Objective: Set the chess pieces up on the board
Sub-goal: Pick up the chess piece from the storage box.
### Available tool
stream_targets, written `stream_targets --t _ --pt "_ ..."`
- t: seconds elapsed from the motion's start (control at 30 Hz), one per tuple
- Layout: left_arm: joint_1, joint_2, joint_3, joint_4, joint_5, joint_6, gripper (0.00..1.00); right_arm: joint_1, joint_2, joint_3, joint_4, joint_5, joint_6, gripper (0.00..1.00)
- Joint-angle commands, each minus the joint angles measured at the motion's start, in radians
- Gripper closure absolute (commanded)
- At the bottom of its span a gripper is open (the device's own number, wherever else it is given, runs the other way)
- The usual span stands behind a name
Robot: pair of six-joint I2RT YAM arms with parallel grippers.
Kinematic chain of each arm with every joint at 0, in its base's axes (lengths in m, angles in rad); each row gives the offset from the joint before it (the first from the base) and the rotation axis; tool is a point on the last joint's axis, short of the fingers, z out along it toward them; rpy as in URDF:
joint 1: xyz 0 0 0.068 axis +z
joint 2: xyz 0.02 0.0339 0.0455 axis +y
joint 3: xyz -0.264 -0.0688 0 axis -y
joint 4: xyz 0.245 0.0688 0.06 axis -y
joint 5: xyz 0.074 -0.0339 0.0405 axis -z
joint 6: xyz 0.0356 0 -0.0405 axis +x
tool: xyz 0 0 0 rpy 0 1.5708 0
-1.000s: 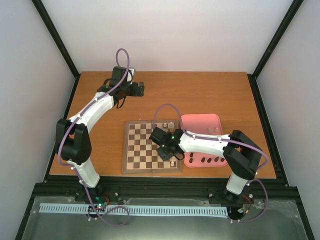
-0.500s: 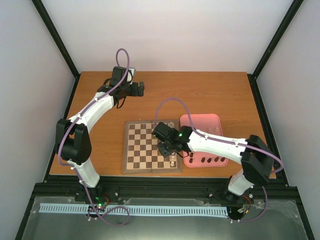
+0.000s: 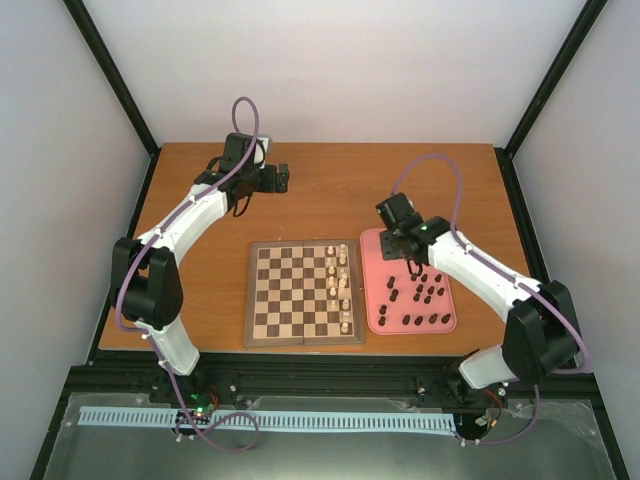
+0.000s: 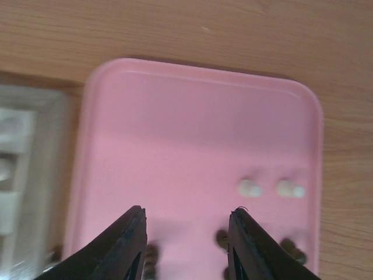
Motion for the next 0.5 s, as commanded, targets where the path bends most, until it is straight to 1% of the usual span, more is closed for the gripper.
stream_targets --t 0.0,0.1,0.23,0.47 --pt "0.007 -0.006 0.039 -0.001 0.012 -0.011 0.00 -0.133 0.059 -0.049 0.072 -0.010 -0.055 0.60" --pt "0.008 -0.001 0.042 0.001 0.015 -0.011 0.00 -0.199 0.114 -0.069 0.102 -0.021 -0.064 0.61" --pt "0.007 0.008 0.045 -0.001 0.014 -0.011 0.00 -0.250 0.161 -0.094 0.132 -0.039 -0.075 0.62" --pt "0.008 0.014 0.049 -0.001 0.016 -0.011 0.00 -0.291 0.190 -0.110 0.153 -0.064 -0.076 0.62"
